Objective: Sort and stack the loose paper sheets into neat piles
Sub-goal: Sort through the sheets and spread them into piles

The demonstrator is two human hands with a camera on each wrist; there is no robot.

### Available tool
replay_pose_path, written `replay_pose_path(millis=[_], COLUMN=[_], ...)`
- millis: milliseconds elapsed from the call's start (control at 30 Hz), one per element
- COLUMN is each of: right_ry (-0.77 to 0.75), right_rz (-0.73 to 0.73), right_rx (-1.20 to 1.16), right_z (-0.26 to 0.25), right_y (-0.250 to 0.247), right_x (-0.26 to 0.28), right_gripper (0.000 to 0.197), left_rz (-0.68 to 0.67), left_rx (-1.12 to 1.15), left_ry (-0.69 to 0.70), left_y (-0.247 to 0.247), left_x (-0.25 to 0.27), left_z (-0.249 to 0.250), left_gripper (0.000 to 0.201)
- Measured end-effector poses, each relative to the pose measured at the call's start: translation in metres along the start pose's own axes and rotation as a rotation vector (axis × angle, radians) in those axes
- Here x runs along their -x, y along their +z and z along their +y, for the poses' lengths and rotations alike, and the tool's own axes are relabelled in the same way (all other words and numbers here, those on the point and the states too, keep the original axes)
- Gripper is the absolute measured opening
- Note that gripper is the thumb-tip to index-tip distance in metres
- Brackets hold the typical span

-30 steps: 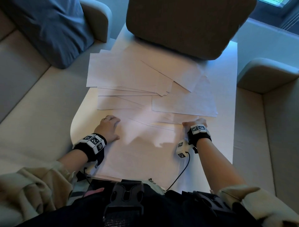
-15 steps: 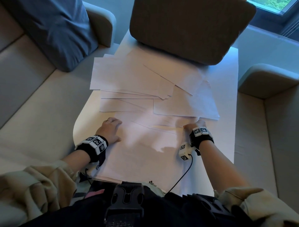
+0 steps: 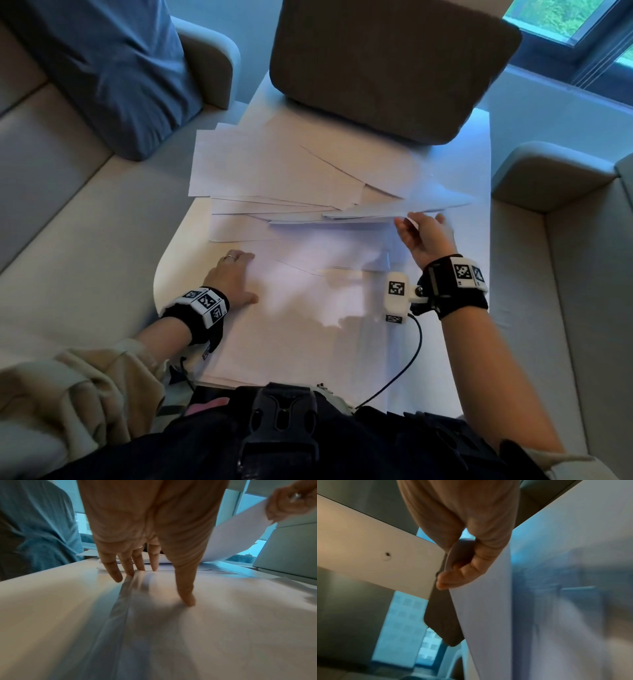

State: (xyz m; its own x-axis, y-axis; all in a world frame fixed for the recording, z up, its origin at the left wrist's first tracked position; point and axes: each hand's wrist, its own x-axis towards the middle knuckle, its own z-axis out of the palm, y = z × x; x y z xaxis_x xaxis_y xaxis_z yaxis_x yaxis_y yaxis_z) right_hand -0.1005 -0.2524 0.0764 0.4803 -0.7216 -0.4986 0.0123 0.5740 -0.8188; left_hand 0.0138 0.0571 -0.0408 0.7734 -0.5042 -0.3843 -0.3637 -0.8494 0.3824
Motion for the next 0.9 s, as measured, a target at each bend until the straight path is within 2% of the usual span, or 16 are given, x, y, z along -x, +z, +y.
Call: replay_pose_path(millis=[67, 133, 267, 333, 400, 500, 567, 667, 767, 833, 900], right_ry=[-0.043, -0.074, -0.118, -0.168, -0.211, -0.264, -0.301, -0.332, -0.297, -0.251, -0.203], right_rz=[-0.084, -0.169, -0.344, -0.442, -0.556, -0.637, -0.59, -0.447, -0.321, -0.245, -0.159], right_rx=[0.0, 0.06, 0.242, 0.329, 0.38, 0.37, 0.363, 0.29, 0.267, 0.333, 0.427], right_z=[-0.008, -0.013, -0.017, -0.019, -0.021, -0.026, -0.029, -0.033, -0.036, -0.03, -0.016], right_y=[0.012, 0.024, 0.041, 0.045, 0.047, 0.049, 0.049, 0.046, 0.033, 0.022, 0.011], right_x=[0.02, 0.04, 0.077, 0.092, 0.107, 0.117, 0.118, 0.109, 0.088, 0.069, 0.047], right_gripper=[0.078, 0.088, 0.079, 0.072, 0.066, 0.062, 0.068, 0.063, 0.05, 0.043, 0.038], left_rz=[0.069, 0.188, 0.436, 0.507, 0.51, 0.52, 0.548, 0.579, 0.659, 0.703, 0.749], left_rx=[0.063, 0.191, 0.283, 0.309, 0.353, 0.427, 0.504, 0.62, 0.666, 0.703, 0.699], left_ry=[0.018, 0.078, 0.289, 0.407, 0.489, 0.482, 0.479, 0.465, 0.408, 0.311, 0.276], left_y=[-0.006, -0.015, -0.044, -0.056, -0.064, -0.067, -0.067, -0.078, -0.095, -0.105, -0.113], left_x=[0.001, 0.002, 0.007, 0.009, 0.01, 0.013, 0.014, 0.016, 0.018, 0.02, 0.022], left_z=[0.01, 0.025, 0.062, 0.076, 0.087, 0.096, 0.098, 0.097, 0.091, 0.085, 0.078], left_gripper=[0.114, 0.127, 0.126, 0.116, 0.099, 0.051, 0.028, 0.016, 0.014, 0.016, 0.022])
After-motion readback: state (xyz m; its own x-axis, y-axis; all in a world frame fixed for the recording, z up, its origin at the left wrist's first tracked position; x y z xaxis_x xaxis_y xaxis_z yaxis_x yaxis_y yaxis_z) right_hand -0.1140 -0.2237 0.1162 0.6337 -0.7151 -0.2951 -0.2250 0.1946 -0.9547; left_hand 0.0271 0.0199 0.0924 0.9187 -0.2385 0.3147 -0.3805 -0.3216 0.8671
